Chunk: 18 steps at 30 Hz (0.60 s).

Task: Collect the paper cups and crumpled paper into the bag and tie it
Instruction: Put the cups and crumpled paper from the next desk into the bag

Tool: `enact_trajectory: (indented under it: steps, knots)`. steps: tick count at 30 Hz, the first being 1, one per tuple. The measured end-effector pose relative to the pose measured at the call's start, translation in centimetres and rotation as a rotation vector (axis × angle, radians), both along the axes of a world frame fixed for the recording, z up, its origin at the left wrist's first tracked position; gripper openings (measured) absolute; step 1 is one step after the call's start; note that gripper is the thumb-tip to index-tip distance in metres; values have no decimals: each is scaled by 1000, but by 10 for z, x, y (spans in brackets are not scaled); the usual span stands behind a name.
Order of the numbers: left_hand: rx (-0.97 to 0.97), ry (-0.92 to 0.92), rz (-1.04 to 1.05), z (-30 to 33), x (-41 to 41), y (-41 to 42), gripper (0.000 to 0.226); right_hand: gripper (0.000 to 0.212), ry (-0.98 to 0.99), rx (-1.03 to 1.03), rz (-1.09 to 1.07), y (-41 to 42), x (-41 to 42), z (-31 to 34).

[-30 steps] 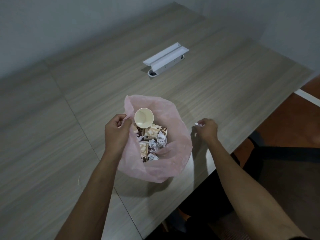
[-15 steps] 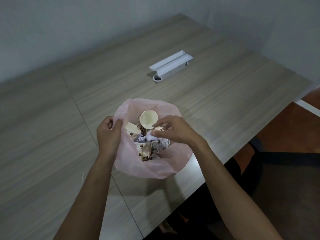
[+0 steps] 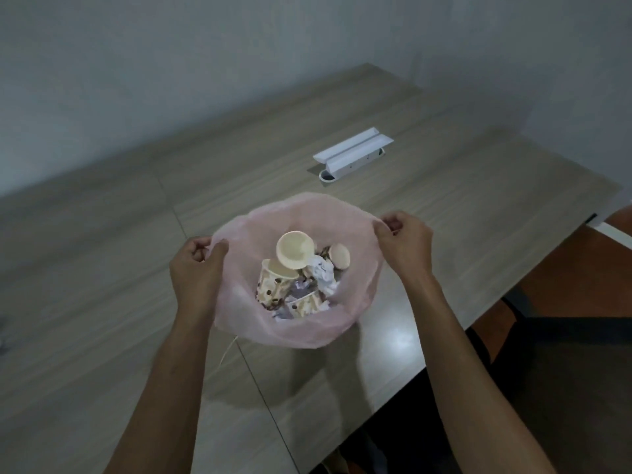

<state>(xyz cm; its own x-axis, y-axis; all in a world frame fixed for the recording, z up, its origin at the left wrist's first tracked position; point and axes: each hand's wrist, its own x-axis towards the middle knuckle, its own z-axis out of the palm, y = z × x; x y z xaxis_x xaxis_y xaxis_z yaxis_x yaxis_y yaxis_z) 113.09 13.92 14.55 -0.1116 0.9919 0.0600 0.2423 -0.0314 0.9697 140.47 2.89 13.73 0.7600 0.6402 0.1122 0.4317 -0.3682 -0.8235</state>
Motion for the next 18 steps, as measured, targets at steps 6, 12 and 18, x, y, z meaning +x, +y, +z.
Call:
enact_trajectory:
  steps: [6, 12, 18]
  knots:
    - [42, -133, 2, 17, -5, 1, 19, 16, -69, 2, 19, 3, 5, 36]
    - [-15, -45, -39, 3, -4, -5, 19, 22, -76, -134, -7, -12, 9, 21]
    - [-121, 115, -117, -17, -1, -15, 12, 22, 17, -223, -69, -43, 14, -5]
